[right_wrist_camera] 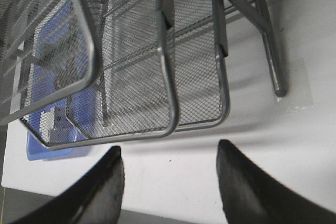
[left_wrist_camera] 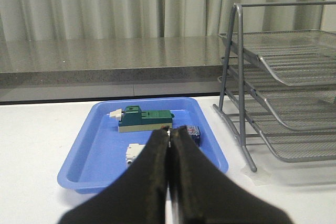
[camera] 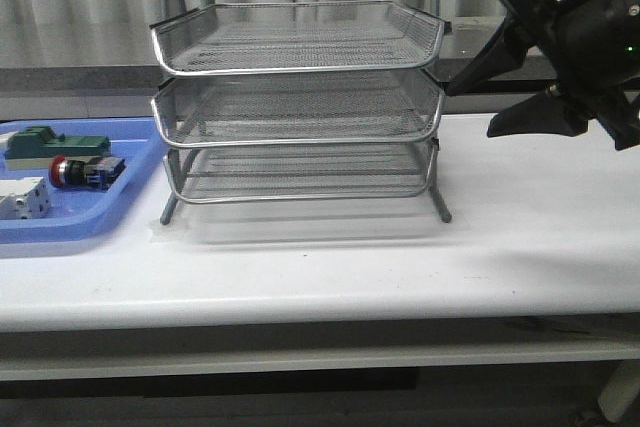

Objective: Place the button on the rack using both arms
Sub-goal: 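Reach the right gripper to the middle wire tray's front edge and grip it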

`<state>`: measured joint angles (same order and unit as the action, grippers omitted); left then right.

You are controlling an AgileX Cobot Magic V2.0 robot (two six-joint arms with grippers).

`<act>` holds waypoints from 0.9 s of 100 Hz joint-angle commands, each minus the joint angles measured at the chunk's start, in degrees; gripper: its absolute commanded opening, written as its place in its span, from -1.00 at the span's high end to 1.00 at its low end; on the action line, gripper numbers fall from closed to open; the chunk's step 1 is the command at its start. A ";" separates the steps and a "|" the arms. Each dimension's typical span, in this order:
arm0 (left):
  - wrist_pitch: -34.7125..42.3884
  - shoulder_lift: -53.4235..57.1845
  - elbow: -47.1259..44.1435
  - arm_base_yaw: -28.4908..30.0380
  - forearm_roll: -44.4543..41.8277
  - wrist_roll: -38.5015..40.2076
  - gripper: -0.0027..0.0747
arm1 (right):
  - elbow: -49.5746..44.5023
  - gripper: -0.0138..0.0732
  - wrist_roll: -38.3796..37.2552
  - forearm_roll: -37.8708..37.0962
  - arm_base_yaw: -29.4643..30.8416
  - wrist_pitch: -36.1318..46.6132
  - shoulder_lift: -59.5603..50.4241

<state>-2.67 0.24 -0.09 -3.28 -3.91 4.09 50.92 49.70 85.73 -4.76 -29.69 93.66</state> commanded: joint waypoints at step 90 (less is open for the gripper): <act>4.47 1.85 -2.66 -0.05 0.24 0.62 0.98 | 12.62 -0.16 1.43 4.19 -2.51 -5.27 11.24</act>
<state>-2.67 0.24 -0.09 -3.28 -3.91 4.09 61.81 50.47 87.59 -7.30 -33.12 107.64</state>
